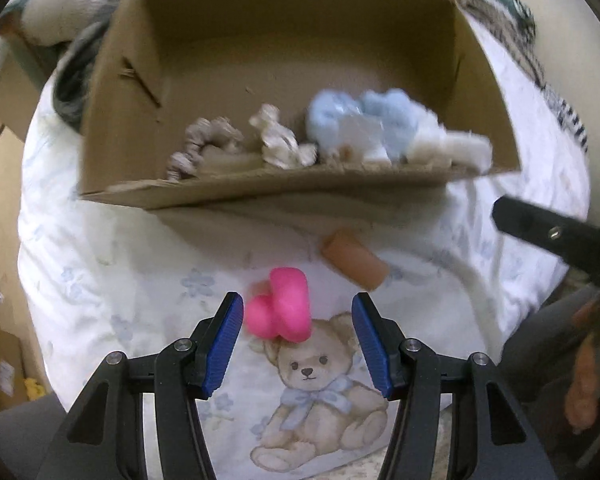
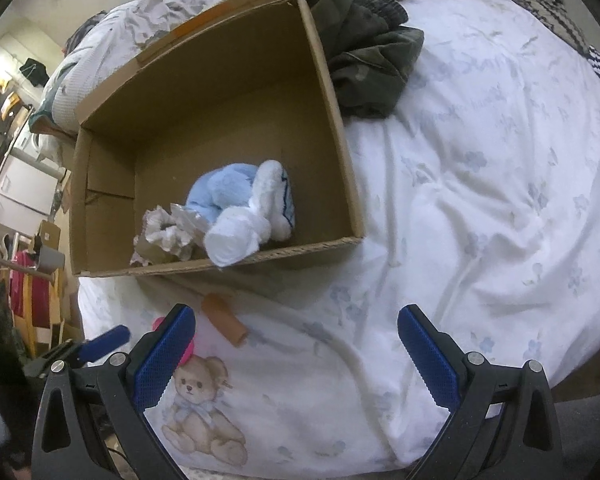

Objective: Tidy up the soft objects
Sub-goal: 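Grasp the pink ball with the left tool while the right tool grasps the tan cylinder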

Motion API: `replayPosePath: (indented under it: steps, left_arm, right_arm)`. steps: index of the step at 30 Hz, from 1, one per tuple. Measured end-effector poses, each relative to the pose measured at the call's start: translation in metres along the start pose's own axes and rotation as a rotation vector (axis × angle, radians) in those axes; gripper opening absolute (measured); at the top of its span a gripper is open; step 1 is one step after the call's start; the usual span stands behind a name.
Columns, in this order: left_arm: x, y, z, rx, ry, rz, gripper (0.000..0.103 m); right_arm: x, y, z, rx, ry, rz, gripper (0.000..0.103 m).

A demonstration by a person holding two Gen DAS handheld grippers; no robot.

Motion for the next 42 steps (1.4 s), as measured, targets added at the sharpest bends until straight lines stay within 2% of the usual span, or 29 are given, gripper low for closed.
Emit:
replayPosePath:
  steps: [5, 6, 8, 10, 16, 21, 24, 26, 28, 32, 34, 40, 41, 42]
  left_arm:
    - [0.012, 0.019, 0.002, -0.035, 0.052, 0.050, 0.051]
    - [0.012, 0.022, 0.002, -0.045, 0.057, 0.061, 0.047]
    - [0.010, 0.026, 0.001, -0.045, 0.062, 0.111, 0.032]
    - [0.006, 0.025, 0.002, -0.045, 0.045, 0.099, 0.023]
    - [0.000, 0.009, 0.000, -0.018, 0.027, 0.100, 0.018]
    - [-0.014, -0.020, -0.003, 0.037, -0.016, 0.092, 0.018]
    - [-0.029, -0.037, -0.006, 0.071, -0.058, 0.094, 0.018]
    - [-0.038, -0.047, -0.006, 0.093, -0.083, 0.099, 0.018]
    - [-0.053, -0.054, -0.003, 0.115, -0.098, 0.110, 0.018]
    - [-0.061, -0.057, 0.001, 0.123, -0.118, 0.124, 0.018]
    - [-0.066, -0.057, 0.002, 0.119, -0.125, 0.124, 0.018]
    - [-0.061, -0.052, 0.000, 0.123, -0.116, 0.130, 0.018]
    - [-0.060, -0.050, 0.000, 0.121, -0.116, 0.128, 0.018]
    - [-0.059, -0.049, 0.001, 0.120, -0.116, 0.128, 0.018]
  right_arm:
    - [0.005, 0.001, -0.001, -0.009, 0.010, -0.005, 0.103]
    - [0.004, 0.001, -0.001, -0.011, 0.010, -0.004, 0.103]
    - [0.002, 0.003, -0.001, -0.017, 0.005, -0.003, 0.103]
    - [-0.001, 0.006, -0.002, -0.027, -0.006, -0.003, 0.103]
    - [-0.017, 0.019, -0.005, -0.061, -0.055, 0.014, 0.103]
    - [-0.025, 0.027, -0.006, -0.090, -0.062, 0.088, 0.103]
    - [-0.028, 0.037, -0.008, -0.132, -0.062, 0.124, 0.078]
    - [-0.032, 0.046, -0.009, -0.158, -0.072, 0.123, 0.070]
    - [-0.041, 0.056, -0.010, -0.184, -0.116, 0.107, 0.057]
    - [-0.061, 0.076, -0.012, -0.210, -0.220, 0.059, 0.055]
    - [-0.071, 0.085, -0.012, -0.220, -0.266, 0.043, 0.047]
    - [-0.083, 0.105, -0.018, -0.242, -0.336, -0.008, 0.046]
    - [-0.086, 0.106, -0.019, -0.238, -0.362, -0.021, 0.043]
    - [-0.089, 0.107, -0.020, -0.234, -0.384, -0.033, 0.031]
Point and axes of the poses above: each gripper's, at about its wrist camera, not at the fingertips, and y roughly the way its jaws point, x to its right, z to its top, the point moved 2 cm from there along y, roughly the way its jaws point, and after that the axes turned 3 degrees about z, right-handed, at the moved point
